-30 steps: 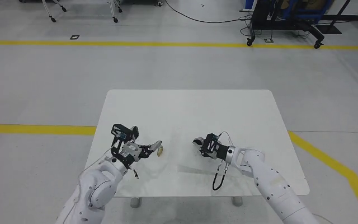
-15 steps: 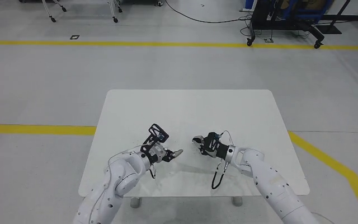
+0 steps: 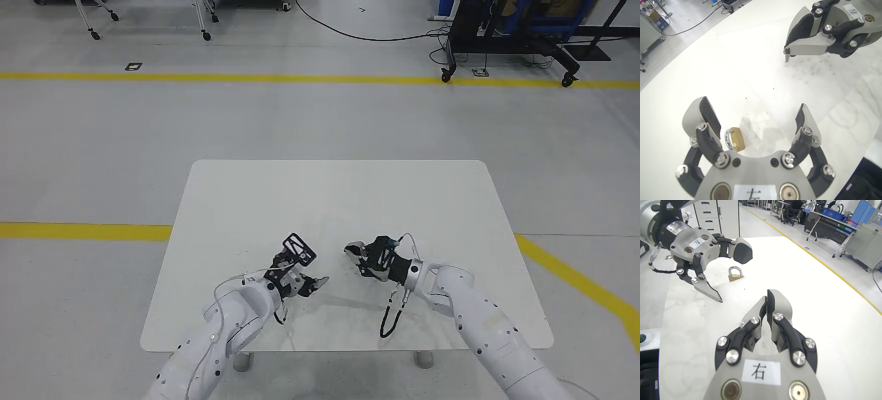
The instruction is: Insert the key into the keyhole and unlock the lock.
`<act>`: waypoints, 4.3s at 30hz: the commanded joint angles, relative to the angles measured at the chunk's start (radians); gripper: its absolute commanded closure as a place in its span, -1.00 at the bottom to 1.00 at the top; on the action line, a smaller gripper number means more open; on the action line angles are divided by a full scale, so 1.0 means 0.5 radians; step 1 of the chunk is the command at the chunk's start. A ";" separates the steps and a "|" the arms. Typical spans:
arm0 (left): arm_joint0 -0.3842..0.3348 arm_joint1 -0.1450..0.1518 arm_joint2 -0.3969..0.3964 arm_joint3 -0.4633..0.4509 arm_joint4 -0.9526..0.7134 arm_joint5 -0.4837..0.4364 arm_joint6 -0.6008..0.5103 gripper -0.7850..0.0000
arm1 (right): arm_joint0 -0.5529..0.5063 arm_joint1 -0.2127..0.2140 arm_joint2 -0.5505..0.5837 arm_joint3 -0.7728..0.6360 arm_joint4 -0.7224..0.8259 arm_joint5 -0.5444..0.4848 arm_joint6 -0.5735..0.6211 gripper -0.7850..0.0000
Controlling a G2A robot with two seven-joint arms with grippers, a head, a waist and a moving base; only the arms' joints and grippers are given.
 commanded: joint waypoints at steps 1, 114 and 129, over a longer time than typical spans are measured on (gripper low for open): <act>-0.006 -0.002 0.009 0.004 0.011 0.007 0.001 -1.00 | 0.002 0.001 0.006 0.011 0.032 -0.015 -0.005 1.00; -0.396 -0.136 -0.323 0.789 -3.140 -0.938 -0.670 -1.00 | -0.028 -0.112 -0.122 0.088 2.398 -0.361 0.372 1.00; -0.403 -0.132 -0.228 0.759 -2.963 -0.916 -0.618 -0.14 | 0.063 -0.187 -0.274 0.167 2.688 -0.370 0.585 1.00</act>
